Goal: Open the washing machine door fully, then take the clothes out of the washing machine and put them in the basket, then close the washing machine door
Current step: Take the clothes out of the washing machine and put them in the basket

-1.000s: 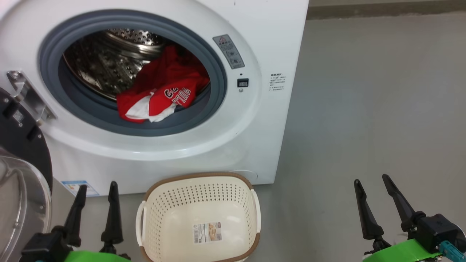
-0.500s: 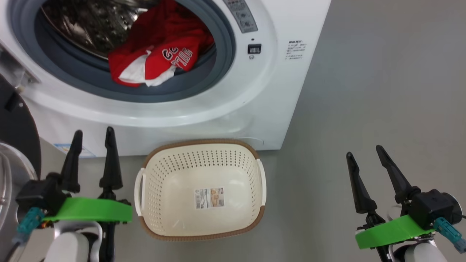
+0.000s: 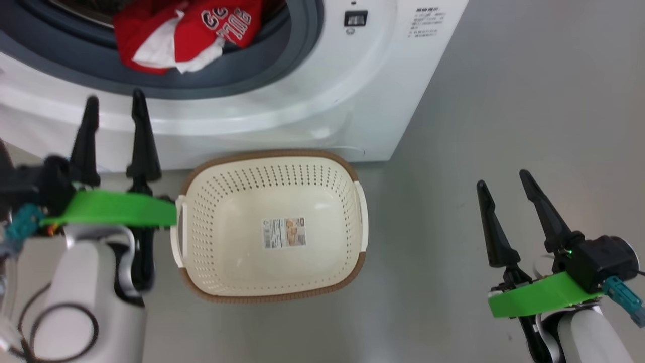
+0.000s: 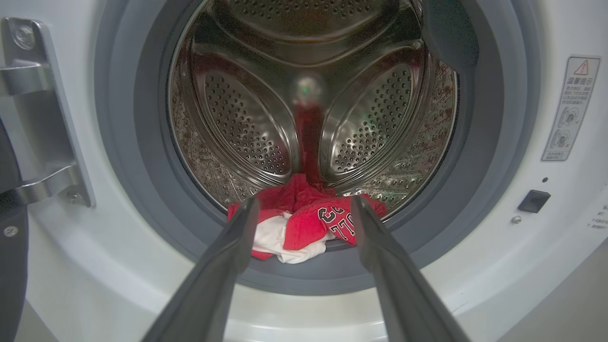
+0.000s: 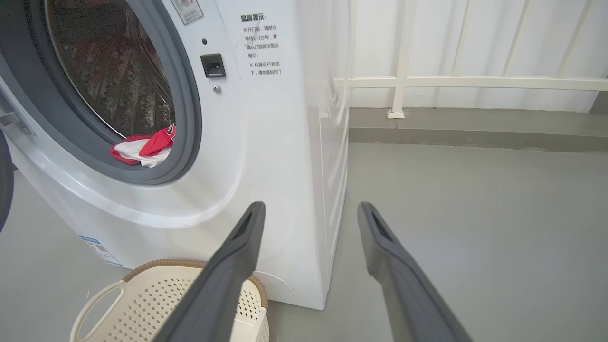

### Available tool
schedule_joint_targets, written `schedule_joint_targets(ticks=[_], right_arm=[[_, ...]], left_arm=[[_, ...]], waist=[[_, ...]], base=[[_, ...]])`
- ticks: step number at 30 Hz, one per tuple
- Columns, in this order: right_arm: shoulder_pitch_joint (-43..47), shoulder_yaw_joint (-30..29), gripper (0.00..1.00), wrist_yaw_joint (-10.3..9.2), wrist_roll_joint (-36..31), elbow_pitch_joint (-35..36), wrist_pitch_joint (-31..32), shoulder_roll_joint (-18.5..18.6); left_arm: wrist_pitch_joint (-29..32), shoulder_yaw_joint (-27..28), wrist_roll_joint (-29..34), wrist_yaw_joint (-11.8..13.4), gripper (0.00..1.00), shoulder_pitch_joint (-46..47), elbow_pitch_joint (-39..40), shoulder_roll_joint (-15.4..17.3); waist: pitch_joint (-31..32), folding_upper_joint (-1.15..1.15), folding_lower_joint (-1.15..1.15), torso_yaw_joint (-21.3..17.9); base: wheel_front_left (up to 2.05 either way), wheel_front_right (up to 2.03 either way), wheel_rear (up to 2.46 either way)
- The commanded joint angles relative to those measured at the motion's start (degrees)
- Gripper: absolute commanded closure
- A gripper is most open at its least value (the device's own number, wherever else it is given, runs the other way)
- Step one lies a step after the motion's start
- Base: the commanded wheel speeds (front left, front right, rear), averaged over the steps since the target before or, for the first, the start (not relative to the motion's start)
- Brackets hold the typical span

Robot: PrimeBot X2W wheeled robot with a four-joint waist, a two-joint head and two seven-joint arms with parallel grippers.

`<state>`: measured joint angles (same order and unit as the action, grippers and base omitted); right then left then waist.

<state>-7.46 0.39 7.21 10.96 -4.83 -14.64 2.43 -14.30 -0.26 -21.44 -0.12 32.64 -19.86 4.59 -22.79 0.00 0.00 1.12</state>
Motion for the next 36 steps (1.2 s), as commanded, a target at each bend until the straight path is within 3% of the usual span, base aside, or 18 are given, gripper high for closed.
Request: schedule_joint_targets(ticks=[1, 16, 23, 36], right_arm=[[-1.2, 1.5, 0.00, 0.28, 0.4, 1.4, -0.4, 0.4], [-4.4, 2.3, 0.00, 0.28, 0.5, 0.6, -0.4, 0.4], [-5.1, 2.9, 0.00, 0.28, 1.2, 0.3, -0.4, 0.4], [-6.9, 4.0, 0.00, 0.28, 2.5, -0.5, -0.4, 0.4]], left_arm=[[-0.6, 1.7, -0.2, -0.4, 0.00, 2.1, 0.4, 1.7], [-0.7, 1.2, 1.1, -1.6, 0.00, 18.8, -14.5, 4.7], [1.0, 0.5, 2.5, 0.0, 0.00, 26.4, -21.7, 6.9], [9.8, -3.1, 6.9, 3.5, 0.00, 36.5, -32.3, 11.7]], waist=[[-2.4, 0.00, 0.00, -0.3], [-7.8, 0.00, 0.00, -2.3], [-9.8, 0.00, 0.00, -4.0], [-12.7, 0.00, 0.00, -6.6]], base=[[0.00, 0.00, 0.00], [0.00, 0.00, 0.00], [0.00, 0.00, 0.00], [0.00, 0.00, 0.00]])
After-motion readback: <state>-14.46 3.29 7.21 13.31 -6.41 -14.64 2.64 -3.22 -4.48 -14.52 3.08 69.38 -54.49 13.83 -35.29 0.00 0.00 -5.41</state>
